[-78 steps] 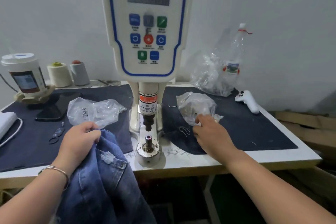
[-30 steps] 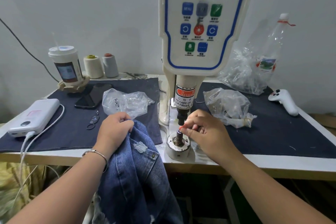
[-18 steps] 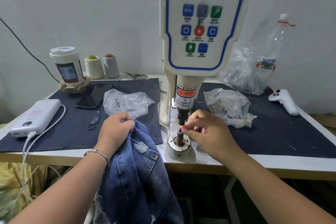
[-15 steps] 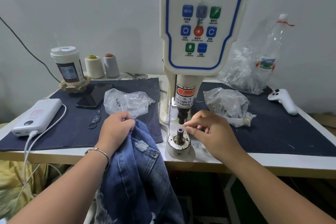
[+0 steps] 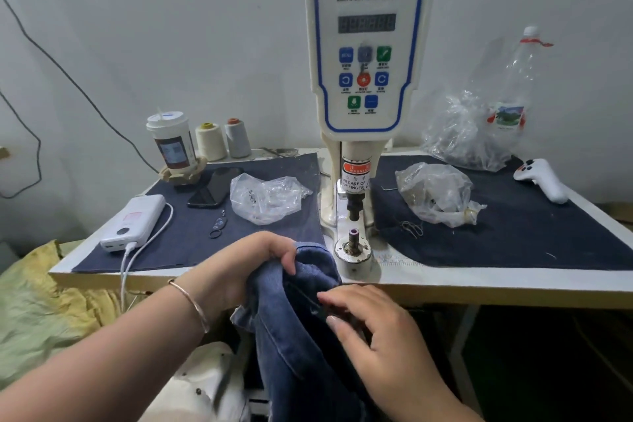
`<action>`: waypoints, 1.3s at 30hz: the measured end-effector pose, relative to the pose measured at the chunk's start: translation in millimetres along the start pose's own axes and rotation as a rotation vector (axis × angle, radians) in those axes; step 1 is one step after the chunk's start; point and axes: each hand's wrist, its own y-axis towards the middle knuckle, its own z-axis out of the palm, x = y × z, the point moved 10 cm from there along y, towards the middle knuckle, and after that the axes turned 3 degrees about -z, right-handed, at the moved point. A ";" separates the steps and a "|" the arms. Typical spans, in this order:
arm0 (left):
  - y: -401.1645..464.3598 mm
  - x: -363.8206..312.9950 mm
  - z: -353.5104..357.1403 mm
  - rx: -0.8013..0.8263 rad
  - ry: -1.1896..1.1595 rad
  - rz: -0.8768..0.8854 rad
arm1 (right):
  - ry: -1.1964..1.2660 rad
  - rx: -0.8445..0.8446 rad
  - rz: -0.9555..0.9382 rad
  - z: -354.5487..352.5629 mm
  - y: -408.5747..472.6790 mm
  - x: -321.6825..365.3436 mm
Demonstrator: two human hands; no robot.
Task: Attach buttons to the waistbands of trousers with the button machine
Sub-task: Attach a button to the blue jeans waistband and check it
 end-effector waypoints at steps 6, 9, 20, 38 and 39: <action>-29.0 -18.2 22.4 0.053 -0.071 0.093 | -0.111 0.031 0.004 -17.6 -1.8 6.3; -42.9 -30.1 16.4 -0.013 0.025 0.138 | 0.164 0.101 0.139 -36.4 -3.3 -4.4; -129.3 -81.9 89.6 -0.212 0.749 0.914 | 0.533 0.152 0.032 -71.6 7.2 44.6; -56.4 -25.0 81.4 0.233 -0.001 0.523 | 0.746 0.353 0.396 -78.0 12.3 -27.2; -49.0 -20.8 77.8 0.225 -0.021 0.508 | 0.761 0.342 0.439 -72.0 11.6 -38.5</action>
